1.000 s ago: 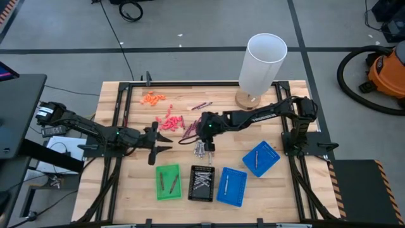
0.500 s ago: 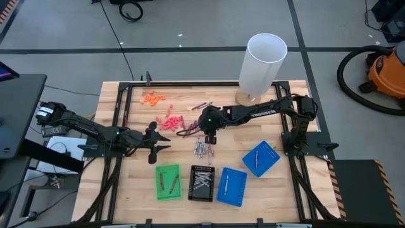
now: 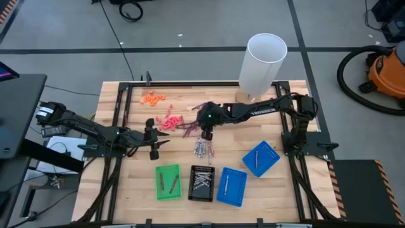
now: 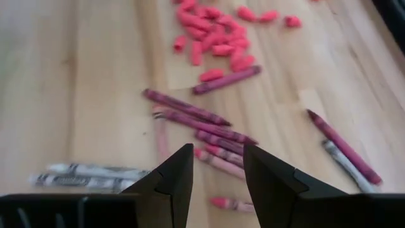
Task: Sort crayons
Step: Put the black crayon into the black basket
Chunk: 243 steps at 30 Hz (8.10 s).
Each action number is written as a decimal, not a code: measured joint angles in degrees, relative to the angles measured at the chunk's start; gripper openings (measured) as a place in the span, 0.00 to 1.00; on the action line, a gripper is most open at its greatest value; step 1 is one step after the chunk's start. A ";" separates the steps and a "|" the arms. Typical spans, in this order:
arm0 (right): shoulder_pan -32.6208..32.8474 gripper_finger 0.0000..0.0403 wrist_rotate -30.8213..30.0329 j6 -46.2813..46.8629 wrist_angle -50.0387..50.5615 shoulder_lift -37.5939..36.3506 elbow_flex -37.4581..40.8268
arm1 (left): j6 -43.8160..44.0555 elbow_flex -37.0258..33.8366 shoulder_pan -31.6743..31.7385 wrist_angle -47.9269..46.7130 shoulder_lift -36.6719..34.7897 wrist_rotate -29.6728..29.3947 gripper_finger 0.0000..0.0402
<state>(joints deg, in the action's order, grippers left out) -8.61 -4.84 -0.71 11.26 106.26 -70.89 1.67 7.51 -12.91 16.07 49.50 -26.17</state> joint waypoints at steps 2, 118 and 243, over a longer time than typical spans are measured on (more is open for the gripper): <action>-0.27 0.36 -0.18 0.19 0.05 0.48 0.00 | -0.13 0.00 -0.02 0.10 0.00 -1.69 0.34; -14.73 0.32 0.60 1.02 13.17 16.45 -14.41 | 3.15 -0.02 -0.11 -0.96 0.00 -6.52 0.34; 26.13 0.10 15.21 25.11 21.74 11.06 -16.31 | 10.78 -0.02 -0.13 -2.20 0.00 -7.00 0.34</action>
<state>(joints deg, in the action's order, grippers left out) 17.52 10.37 24.40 33.00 117.32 -87.20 12.45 7.49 -13.04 13.87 49.49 -33.17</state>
